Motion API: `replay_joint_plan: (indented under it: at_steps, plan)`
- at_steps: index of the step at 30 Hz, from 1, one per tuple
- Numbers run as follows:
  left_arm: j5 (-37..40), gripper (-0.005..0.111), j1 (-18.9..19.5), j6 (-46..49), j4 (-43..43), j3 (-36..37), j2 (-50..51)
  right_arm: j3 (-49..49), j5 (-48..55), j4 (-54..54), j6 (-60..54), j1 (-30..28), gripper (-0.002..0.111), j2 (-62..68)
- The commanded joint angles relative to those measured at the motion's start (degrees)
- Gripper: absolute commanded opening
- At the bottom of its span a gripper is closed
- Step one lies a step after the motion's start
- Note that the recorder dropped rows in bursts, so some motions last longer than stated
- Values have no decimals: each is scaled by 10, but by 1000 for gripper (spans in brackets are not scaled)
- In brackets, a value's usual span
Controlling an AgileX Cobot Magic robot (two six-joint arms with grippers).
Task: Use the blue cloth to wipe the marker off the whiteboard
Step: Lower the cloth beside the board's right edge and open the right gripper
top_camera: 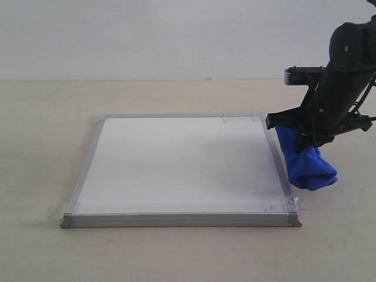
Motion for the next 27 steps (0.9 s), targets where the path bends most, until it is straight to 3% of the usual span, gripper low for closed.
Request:
replay_joint_plan:
  at_steps: [1, 9, 15, 27]
  plan:
    - [1, 4, -2, 1, -3, 2, -2, 0, -18, -6, -21, -5, 0, 18]
    - [1, 4, -2, 1, -3, 2, -2, 0, -39, -12, -26, -5, 0, 37]
    - [1, 4, -2, 1, -3, 2, -2, 0, -41, -81, 49, -6, 0, 37]
    - [1, 4, -2, 1, -3, 2, -2, 0, -23, -66, 9, -6, 0, 37]
